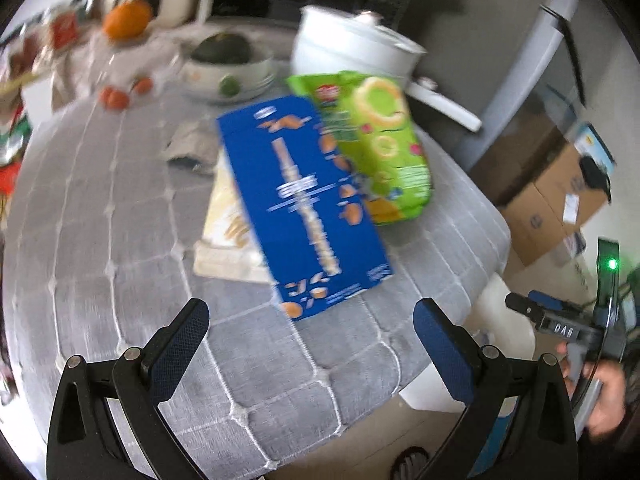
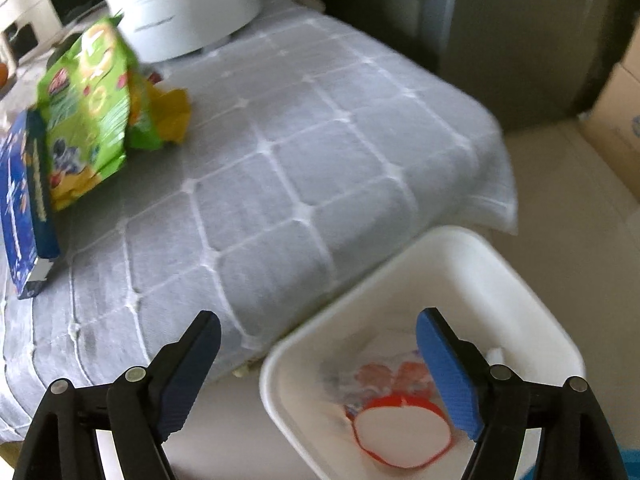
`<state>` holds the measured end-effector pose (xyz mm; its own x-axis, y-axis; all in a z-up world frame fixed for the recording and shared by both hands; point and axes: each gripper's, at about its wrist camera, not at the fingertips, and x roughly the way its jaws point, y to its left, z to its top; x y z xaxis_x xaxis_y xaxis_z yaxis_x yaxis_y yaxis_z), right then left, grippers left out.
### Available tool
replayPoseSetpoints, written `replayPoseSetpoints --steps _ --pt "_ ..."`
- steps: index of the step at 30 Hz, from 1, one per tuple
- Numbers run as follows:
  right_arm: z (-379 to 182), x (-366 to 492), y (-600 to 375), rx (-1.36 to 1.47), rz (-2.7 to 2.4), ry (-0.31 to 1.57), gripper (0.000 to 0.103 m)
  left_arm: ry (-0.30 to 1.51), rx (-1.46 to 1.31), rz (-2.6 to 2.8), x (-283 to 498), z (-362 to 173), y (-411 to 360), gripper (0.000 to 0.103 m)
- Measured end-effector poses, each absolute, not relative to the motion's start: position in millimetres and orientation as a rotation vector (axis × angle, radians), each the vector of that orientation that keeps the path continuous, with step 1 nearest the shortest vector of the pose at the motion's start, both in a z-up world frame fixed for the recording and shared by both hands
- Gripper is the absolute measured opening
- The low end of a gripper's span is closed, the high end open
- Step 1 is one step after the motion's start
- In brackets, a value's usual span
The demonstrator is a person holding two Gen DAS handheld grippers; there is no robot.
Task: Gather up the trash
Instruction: 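Move both tools back to the blue biscuit box and green snack bag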
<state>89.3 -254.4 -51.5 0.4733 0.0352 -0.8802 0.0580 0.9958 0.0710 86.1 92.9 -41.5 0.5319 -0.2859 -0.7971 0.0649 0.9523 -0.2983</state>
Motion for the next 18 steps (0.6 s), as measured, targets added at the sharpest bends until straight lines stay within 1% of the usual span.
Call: replayPoseSetpoints --steps 4,8,13,18 --pt "-54 102 -234 0.082 0.024 1.069 0.084 1.045 -0.273 -0.178 98 -47 91 0.103" --pt "-59 115 -221 0.062 0.032 1.070 0.084 1.074 -0.285 -0.146 121 -47 67 0.103" --pt "-61 121 -225 0.102 0.040 1.076 0.084 1.089 -0.229 -0.062 151 -53 35 0.103" --pt "-61 121 -238 0.145 0.033 1.073 0.084 1.086 -0.291 0.043 166 -68 32 0.103"
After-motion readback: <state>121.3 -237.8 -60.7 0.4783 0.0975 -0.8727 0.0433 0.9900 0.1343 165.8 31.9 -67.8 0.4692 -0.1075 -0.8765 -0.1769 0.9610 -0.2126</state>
